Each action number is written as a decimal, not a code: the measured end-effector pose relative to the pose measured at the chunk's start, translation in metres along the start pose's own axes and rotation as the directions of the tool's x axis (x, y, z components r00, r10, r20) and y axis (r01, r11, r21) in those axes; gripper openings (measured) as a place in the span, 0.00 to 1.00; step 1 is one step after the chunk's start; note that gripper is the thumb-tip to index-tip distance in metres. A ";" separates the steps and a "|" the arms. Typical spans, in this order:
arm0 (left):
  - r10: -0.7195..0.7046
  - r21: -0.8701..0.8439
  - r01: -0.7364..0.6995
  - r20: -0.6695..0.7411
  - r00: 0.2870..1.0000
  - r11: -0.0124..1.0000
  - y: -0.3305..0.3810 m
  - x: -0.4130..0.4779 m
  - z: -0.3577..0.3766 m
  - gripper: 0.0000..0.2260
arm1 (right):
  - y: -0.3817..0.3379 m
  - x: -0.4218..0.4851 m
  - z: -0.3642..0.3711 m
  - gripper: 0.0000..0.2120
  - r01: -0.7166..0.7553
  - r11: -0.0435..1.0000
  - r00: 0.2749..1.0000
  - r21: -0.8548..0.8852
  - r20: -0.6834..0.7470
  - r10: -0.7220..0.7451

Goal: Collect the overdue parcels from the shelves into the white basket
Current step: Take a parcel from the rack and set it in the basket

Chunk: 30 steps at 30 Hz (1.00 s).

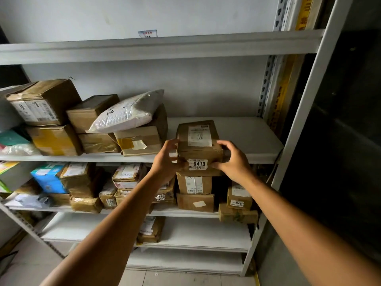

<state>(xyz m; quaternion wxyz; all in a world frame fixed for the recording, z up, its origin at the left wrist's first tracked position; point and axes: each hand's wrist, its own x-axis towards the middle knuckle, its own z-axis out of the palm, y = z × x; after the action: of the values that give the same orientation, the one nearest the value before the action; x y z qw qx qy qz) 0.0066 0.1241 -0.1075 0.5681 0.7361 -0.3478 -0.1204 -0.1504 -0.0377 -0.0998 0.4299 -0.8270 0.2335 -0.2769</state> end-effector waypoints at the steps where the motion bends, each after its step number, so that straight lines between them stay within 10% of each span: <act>1: -0.003 -0.013 0.003 0.000 1.000 1.000 0.001 -0.004 0.000 0.34 | -0.001 -0.004 -0.001 0.36 0.004 1.000 1.000 -0.004 -0.001 -0.004; 30: 0.105 -0.201 -0.063 0.208 0.972 0.978 0.019 -0.083 -0.079 0.34 | -0.091 -0.127 0.036 0.34 -0.087 0.985 0.953 -0.146 -0.302 0.039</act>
<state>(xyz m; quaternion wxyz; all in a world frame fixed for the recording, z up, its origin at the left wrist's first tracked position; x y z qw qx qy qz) -0.0162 0.2356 -0.0821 0.5998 0.6446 -0.4255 -0.2090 -0.2063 0.1101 -0.0731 0.3315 -0.7994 0.3430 -0.3652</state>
